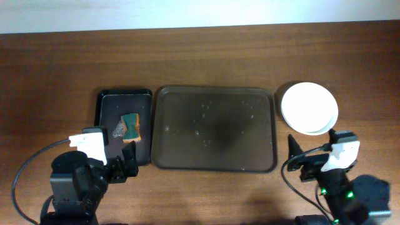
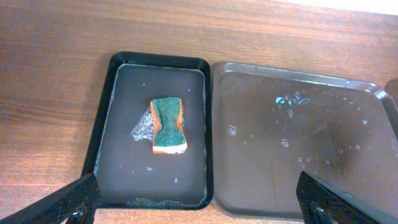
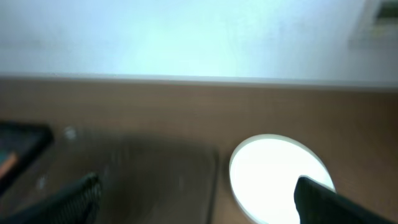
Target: Clean dirty plates on tray and stack at the side
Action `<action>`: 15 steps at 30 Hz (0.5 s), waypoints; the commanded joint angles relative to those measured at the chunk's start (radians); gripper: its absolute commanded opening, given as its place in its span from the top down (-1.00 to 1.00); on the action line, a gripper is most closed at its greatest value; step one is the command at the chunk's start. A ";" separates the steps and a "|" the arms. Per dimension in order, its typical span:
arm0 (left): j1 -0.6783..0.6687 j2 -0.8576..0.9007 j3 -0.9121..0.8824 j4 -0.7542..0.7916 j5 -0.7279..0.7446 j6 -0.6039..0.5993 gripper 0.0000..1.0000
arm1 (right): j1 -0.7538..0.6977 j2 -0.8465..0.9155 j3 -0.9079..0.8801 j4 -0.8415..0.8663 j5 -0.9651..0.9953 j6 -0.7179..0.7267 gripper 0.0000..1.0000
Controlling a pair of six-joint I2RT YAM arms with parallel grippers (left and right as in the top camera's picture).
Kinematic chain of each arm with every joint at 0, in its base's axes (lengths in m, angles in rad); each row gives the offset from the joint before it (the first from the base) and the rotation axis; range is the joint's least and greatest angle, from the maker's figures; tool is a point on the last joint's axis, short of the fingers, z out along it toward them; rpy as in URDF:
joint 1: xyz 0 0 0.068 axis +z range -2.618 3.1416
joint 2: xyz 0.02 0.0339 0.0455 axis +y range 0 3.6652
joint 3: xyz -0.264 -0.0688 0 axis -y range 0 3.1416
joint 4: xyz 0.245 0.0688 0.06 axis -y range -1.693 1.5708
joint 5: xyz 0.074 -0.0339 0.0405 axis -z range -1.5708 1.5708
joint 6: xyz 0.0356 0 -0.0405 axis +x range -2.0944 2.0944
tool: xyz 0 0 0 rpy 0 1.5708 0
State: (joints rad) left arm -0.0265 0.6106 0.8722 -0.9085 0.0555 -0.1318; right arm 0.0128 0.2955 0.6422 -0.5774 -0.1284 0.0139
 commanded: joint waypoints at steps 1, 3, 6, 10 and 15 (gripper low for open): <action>0.003 -0.004 -0.006 0.001 0.001 -0.009 -0.99 | 0.035 -0.142 -0.208 0.189 0.004 -0.006 -0.97; 0.003 -0.004 -0.006 0.001 0.001 -0.009 -0.99 | 0.035 -0.223 -0.344 0.336 -0.018 -0.006 -0.97; 0.003 -0.004 -0.006 0.001 0.001 -0.009 -0.99 | 0.035 -0.292 -0.489 0.555 0.002 -0.007 -0.97; 0.003 -0.004 -0.006 0.001 0.001 -0.009 -0.99 | 0.035 -0.292 -0.637 0.746 0.034 -0.015 -0.97; 0.003 -0.004 -0.006 0.001 0.001 -0.009 -0.99 | 0.035 -0.292 -0.637 0.506 0.029 -0.014 -0.97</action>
State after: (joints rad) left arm -0.0265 0.6106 0.8711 -0.9089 0.0555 -0.1318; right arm 0.0402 0.0109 0.0105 -0.0505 -0.1089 0.0006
